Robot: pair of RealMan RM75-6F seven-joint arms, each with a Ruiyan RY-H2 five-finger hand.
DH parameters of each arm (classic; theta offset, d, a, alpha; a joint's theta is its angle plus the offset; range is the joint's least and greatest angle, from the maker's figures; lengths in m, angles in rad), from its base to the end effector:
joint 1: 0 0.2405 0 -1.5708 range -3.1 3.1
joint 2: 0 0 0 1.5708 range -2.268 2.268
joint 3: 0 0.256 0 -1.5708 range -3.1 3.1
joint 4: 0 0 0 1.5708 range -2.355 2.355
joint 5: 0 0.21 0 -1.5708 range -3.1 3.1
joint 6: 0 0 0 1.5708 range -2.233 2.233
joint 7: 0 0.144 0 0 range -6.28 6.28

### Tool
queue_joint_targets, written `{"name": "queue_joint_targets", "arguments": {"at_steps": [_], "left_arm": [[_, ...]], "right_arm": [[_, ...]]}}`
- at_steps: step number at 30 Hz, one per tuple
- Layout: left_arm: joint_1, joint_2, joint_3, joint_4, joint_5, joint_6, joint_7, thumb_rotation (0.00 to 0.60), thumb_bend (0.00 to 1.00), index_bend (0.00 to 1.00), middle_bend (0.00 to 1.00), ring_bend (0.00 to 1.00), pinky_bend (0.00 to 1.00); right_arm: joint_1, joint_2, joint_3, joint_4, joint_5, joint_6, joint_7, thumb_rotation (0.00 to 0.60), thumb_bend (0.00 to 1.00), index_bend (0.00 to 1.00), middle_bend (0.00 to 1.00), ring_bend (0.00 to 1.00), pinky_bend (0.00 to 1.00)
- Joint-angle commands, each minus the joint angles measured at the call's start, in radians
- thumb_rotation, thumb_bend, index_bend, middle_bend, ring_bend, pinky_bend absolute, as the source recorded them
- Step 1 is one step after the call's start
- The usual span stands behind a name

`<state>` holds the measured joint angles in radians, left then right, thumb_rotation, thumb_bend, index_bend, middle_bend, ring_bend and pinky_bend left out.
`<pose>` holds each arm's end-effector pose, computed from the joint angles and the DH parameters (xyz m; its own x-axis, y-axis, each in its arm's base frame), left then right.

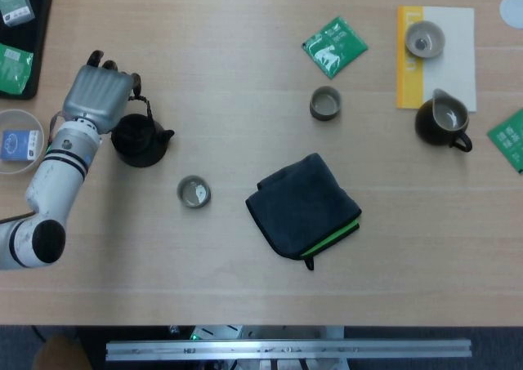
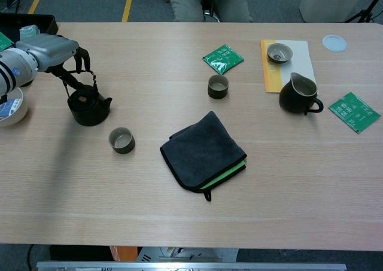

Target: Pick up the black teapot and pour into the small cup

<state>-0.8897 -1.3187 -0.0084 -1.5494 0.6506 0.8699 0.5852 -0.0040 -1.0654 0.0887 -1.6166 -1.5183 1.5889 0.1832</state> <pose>-0.2069 0.3651 0.0370 0.6431 0.4132 0.6448 0.7573 -0.2177 -0.6157 -0.3168 -0.1603 0.1938 0.2713 0.1124 0.9559 -0.9625 0.0319 0.2694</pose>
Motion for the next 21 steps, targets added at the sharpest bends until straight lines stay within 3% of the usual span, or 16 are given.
{"name": "queue_joint_targets", "arguments": {"at_steps": [1,15,21], "left_arm": [[0.029,0.042,0.012,-0.061,0.054,0.035,-0.022,0.351,0.17,0.35,0.41,0.19,0.08],[0.127,0.185,0.072,-0.273,0.204,0.119,-0.051,0.361,0.17,0.36,0.43,0.22,0.08],[0.152,0.207,0.058,-0.294,0.216,0.132,-0.091,0.363,0.17,0.36,0.42,0.22,0.08]], "right_arm": [[0.000,0.000,0.000,-0.001,-0.002,0.002,0.001,0.600,0.19,0.46,0.42,0.28,0.32],[0.003,0.002,-0.002,-0.009,-0.017,0.007,-0.002,0.600,0.19,0.46,0.42,0.28,0.32],[0.004,0.002,-0.002,-0.010,-0.019,0.007,-0.002,0.600,0.19,0.46,0.42,0.29,0.32]]}}
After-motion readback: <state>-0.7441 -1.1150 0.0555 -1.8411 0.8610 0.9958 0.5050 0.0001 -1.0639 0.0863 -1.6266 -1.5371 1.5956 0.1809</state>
